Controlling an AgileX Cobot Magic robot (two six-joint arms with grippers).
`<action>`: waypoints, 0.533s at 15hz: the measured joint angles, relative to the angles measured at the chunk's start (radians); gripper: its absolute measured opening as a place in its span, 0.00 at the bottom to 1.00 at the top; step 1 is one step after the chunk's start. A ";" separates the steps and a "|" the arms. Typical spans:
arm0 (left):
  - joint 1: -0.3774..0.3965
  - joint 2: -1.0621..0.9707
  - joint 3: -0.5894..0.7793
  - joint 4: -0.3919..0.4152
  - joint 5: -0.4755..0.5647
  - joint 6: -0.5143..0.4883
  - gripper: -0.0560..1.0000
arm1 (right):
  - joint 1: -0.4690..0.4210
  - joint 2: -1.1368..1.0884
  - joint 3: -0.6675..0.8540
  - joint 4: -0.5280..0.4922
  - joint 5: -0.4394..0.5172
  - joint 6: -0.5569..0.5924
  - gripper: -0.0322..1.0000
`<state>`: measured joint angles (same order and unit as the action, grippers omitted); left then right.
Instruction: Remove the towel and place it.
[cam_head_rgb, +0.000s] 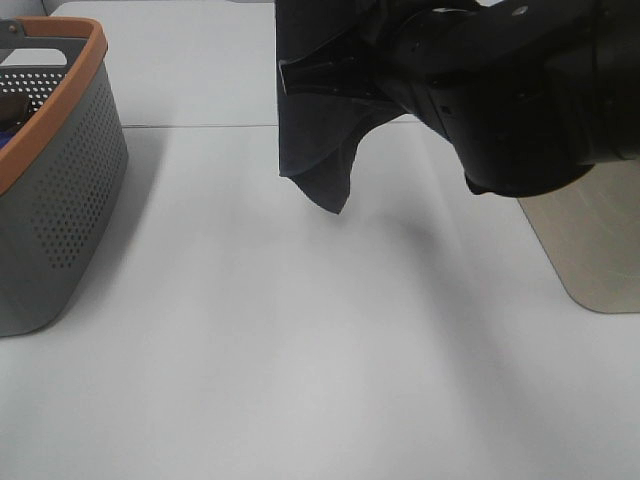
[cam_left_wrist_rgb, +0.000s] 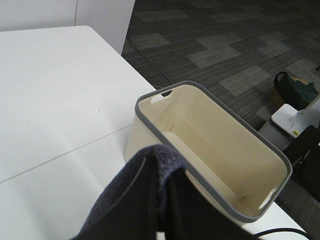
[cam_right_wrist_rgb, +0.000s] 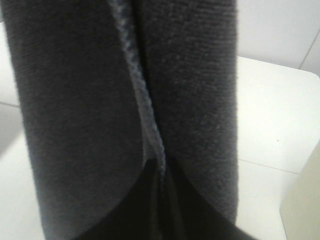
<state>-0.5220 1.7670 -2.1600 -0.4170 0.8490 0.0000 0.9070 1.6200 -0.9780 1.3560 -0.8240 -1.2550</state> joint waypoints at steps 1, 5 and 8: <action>0.000 0.000 0.000 0.020 0.000 0.000 0.06 | 0.000 -0.002 0.000 0.008 0.046 -0.031 0.03; 0.000 0.026 0.000 0.126 0.002 0.000 0.06 | 0.000 -0.067 0.000 0.287 0.223 -0.365 0.03; 0.000 0.072 0.000 0.262 0.054 0.000 0.06 | 0.001 -0.103 0.003 0.381 0.245 -0.601 0.03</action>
<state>-0.5220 1.8390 -2.1600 -0.1550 0.9030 0.0000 0.9080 1.5170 -0.9750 1.7370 -0.5790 -1.8560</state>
